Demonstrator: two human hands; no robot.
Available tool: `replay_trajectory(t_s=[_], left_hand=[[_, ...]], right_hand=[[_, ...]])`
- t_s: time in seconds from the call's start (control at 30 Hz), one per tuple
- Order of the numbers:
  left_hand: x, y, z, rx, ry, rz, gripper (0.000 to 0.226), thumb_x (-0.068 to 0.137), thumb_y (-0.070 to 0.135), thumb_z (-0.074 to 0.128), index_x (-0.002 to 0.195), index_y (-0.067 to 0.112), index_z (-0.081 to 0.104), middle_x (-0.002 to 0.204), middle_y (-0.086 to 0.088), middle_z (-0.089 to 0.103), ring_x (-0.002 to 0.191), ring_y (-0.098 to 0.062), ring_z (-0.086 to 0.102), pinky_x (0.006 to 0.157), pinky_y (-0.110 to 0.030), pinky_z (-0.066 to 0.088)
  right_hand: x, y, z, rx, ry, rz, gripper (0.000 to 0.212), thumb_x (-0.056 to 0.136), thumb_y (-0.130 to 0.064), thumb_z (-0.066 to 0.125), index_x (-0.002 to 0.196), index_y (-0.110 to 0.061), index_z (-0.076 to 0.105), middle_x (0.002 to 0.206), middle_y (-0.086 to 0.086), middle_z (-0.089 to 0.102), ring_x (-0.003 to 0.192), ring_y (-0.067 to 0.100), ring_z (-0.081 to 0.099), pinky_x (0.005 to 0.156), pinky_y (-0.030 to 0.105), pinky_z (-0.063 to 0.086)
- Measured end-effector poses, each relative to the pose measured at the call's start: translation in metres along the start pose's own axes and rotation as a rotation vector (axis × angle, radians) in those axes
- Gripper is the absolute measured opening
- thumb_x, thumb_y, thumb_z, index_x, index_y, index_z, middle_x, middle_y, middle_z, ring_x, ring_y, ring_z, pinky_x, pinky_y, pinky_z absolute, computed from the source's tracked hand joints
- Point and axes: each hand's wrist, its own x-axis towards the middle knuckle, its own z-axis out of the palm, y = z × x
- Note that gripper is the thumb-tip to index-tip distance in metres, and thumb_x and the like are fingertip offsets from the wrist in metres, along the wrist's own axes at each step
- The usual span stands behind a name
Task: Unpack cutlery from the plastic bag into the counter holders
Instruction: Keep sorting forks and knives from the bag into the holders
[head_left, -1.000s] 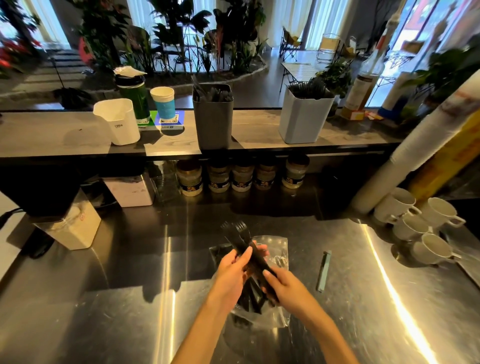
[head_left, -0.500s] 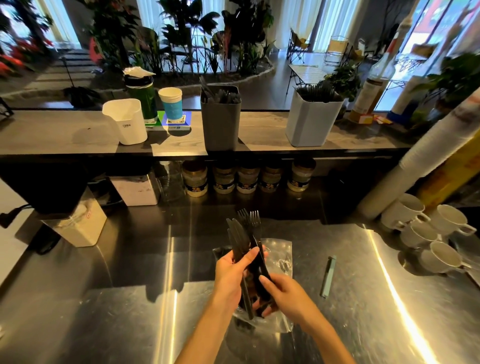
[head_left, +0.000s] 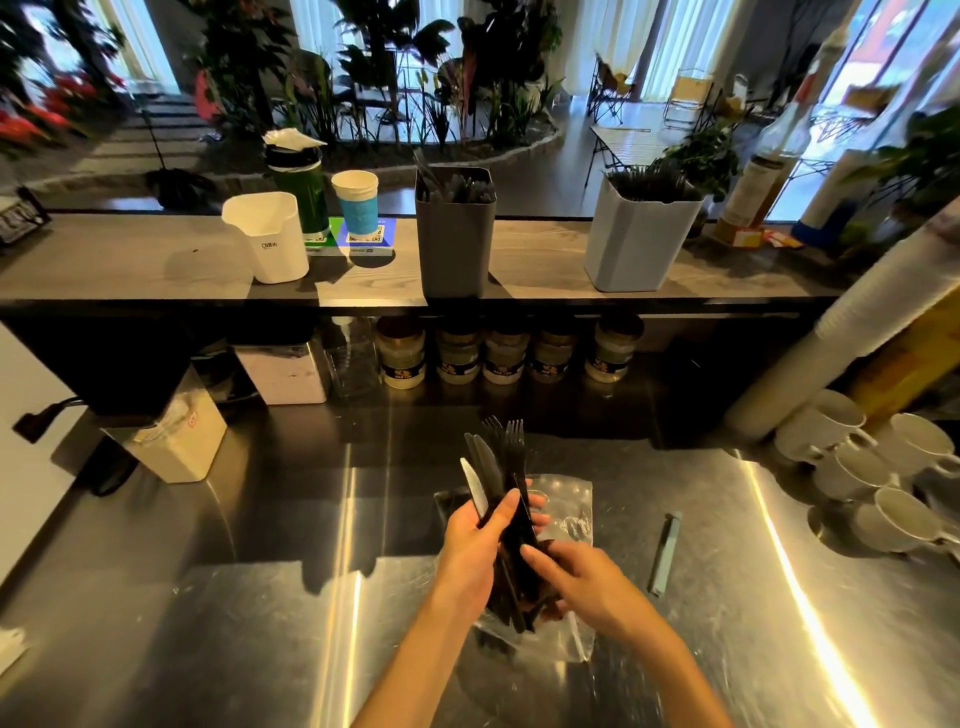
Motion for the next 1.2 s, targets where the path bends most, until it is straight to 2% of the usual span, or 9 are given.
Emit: replay_trajectory(t_s=[0.1, 0.2, 0.27, 0.47, 0.53, 0.7, 0.9, 1.07, 1.2], left_hand=[[0.0, 0.005, 0.0, 0.052, 0.004, 0.0, 0.025, 0.099, 0.018, 0.057, 0.117, 0.004, 0.069, 0.108, -0.018, 0.074, 0.101, -0.03, 0.072, 0.089, -0.036, 0.057], [0.001, 0.009, 0.001, 0.112, 0.007, -0.002, 0.023, 0.098, 0.019, 0.059, 0.115, 0.006, 0.07, 0.102, -0.015, 0.076, 0.098, -0.029, 0.073, 0.082, -0.03, 0.058], [0.001, 0.011, 0.004, 0.141, -0.003, -0.014, 0.022, 0.098, 0.018, 0.061, 0.116, 0.008, 0.069, 0.102, -0.014, 0.077, 0.096, -0.029, 0.074, 0.083, -0.032, 0.059], [0.001, 0.02, 0.008, 0.274, 0.013, 0.05, 0.019, 0.098, 0.014, 0.061, 0.115, 0.015, 0.071, 0.094, -0.003, 0.079, 0.09, -0.017, 0.076, 0.082, -0.026, 0.059], [0.002, 0.024, 0.006, 0.299, 0.016, 0.083, 0.019, 0.098, 0.012, 0.061, 0.113, 0.016, 0.073, 0.093, -0.002, 0.079, 0.089, -0.015, 0.075, 0.082, -0.026, 0.058], [0.012, 0.038, 0.001, 0.323, -0.008, 0.102, 0.022, 0.1, 0.01, 0.058, 0.115, 0.015, 0.073, 0.099, -0.005, 0.078, 0.097, -0.02, 0.075, 0.093, -0.037, 0.057], [0.036, 0.072, 0.004, 0.241, -0.062, 0.104, 0.025, 0.101, 0.011, 0.055, 0.121, 0.007, 0.068, 0.106, -0.013, 0.076, 0.103, -0.027, 0.073, 0.094, -0.041, 0.057], [0.06, 0.124, 0.011, 0.263, -0.153, 0.189, 0.028, 0.104, 0.012, 0.049, 0.126, 0.008, 0.065, 0.112, -0.012, 0.075, 0.107, -0.027, 0.071, 0.099, -0.04, 0.053], [0.083, 0.183, 0.02, 0.325, -0.127, 0.259, 0.03, 0.107, 0.017, 0.042, 0.124, 0.017, 0.067, 0.109, -0.005, 0.076, 0.106, -0.018, 0.072, 0.095, -0.036, 0.054]], right_hand=[[0.005, -0.007, -0.02, 0.008, 0.036, -0.046, 0.038, 0.09, -0.054, 0.06, 0.116, -0.028, 0.069, 0.1, -0.005, 0.077, 0.089, 0.008, 0.074, 0.078, 0.031, 0.062], [0.021, -0.021, -0.038, 0.032, 0.273, -0.163, 0.047, 0.078, -0.062, 0.068, 0.113, -0.031, 0.07, 0.1, -0.011, 0.076, 0.093, 0.001, 0.071, 0.083, 0.027, 0.061], [0.031, -0.035, -0.041, 0.13, 0.326, -0.215, 0.049, 0.075, -0.058, 0.074, 0.115, -0.031, 0.068, 0.102, -0.01, 0.074, 0.092, 0.0, 0.071, 0.076, 0.02, 0.058], [0.05, -0.057, -0.044, 0.058, 0.399, -0.304, 0.024, 0.082, -0.048, 0.078, 0.098, -0.031, 0.073, 0.089, -0.012, 0.074, 0.086, -0.001, 0.069, 0.072, 0.014, 0.055], [0.055, -0.058, -0.045, 0.088, 0.377, -0.313, 0.019, 0.085, -0.041, 0.078, 0.098, -0.028, 0.075, 0.089, -0.011, 0.075, 0.086, 0.0, 0.071, 0.073, 0.016, 0.056], [0.067, -0.069, -0.052, 0.194, 0.301, -0.306, 0.018, 0.089, -0.028, 0.077, 0.103, -0.018, 0.075, 0.093, 0.0, 0.078, 0.089, 0.013, 0.076, 0.08, 0.03, 0.062], [0.078, -0.112, -0.072, 0.322, 0.207, -0.371, 0.02, 0.091, -0.016, 0.074, 0.111, -0.014, 0.074, 0.101, 0.006, 0.078, 0.095, 0.017, 0.075, 0.075, 0.028, 0.06], [0.088, -0.161, -0.096, 0.36, 0.259, -0.444, 0.018, 0.09, -0.014, 0.074, 0.107, -0.012, 0.075, 0.096, 0.006, 0.079, 0.093, 0.019, 0.076, 0.076, 0.03, 0.062], [0.097, -0.216, -0.124, 0.384, 0.309, -0.546, 0.02, 0.089, -0.012, 0.075, 0.107, -0.005, 0.076, 0.095, 0.009, 0.079, 0.09, 0.022, 0.076, 0.075, 0.029, 0.062]])
